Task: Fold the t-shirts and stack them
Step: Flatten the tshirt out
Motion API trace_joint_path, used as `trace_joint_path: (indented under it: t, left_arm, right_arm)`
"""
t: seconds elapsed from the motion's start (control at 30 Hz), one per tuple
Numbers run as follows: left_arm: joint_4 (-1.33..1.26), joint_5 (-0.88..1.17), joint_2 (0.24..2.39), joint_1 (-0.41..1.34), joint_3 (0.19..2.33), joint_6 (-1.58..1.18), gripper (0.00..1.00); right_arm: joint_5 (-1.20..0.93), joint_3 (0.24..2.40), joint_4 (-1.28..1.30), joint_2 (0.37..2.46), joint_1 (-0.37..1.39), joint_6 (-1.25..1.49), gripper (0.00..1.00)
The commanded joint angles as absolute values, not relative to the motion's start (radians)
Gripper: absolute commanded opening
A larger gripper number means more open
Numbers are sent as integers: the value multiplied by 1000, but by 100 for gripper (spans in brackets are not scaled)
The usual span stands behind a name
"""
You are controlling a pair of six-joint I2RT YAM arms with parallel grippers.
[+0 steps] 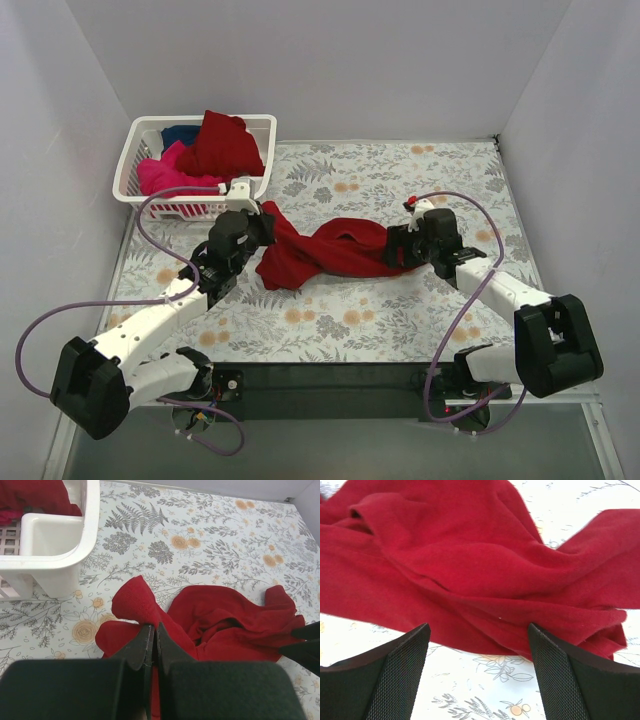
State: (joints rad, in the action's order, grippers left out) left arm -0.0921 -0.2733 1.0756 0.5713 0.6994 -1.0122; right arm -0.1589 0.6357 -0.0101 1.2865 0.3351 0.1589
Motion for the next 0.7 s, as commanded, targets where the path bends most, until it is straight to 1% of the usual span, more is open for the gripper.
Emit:
trace_joint_path:
  t: [0.0,0.1,0.23,0.5,0.67]
  left_arm:
    - [-83,-294,1075,565,707,-997,0]
    - [-83,-310,1075,563,704,-993,0]
    - [-81,-308,1075,558,706,-991,0]
    - [-63,-339,1068,548,706,-983,0]
    - [-58,-362,1066,535,703,-977,0]
  right_arm:
    - [-91,644,-60,1287,337,163,71]
    - [-16,644,-58,1278,336,150,73]
    - [-5,632,-58,1276,304,149,75]
    - [-72,589,-66,1243,224,160,76]
    - [-165,574,-113,1291,206,169,75]
